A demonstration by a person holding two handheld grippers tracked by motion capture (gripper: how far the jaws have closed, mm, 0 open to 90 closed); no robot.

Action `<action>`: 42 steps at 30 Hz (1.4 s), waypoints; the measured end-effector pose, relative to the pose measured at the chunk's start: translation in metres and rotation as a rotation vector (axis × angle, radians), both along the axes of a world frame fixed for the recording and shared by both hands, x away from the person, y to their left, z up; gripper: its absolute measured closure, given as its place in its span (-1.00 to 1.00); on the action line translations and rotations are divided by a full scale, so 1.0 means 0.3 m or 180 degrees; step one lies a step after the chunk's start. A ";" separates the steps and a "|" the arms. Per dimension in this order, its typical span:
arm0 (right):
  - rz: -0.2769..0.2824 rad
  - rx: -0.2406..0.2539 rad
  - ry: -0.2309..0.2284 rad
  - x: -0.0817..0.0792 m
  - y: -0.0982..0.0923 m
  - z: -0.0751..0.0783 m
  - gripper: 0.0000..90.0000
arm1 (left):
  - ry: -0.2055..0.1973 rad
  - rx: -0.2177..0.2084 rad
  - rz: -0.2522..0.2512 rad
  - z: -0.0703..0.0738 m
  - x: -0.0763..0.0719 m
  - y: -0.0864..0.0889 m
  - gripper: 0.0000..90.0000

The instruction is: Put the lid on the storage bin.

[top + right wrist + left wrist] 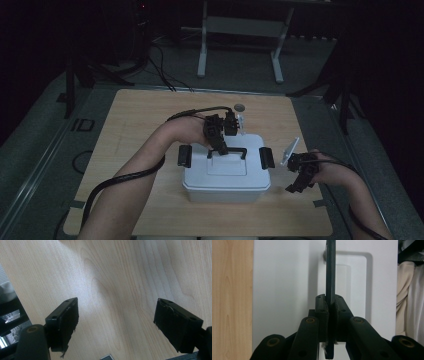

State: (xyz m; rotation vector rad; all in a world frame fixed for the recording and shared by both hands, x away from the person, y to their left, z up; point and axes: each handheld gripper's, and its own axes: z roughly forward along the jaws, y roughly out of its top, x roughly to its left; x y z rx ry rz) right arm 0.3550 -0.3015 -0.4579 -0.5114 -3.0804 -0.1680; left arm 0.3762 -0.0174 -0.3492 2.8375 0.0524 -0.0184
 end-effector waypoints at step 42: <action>-0.0050 0.0088 -0.0008 -0.009 0.002 -0.012 -0.59 | -0.0176 -0.0606 0.0613 -0.057 -0.029 0.334 -0.84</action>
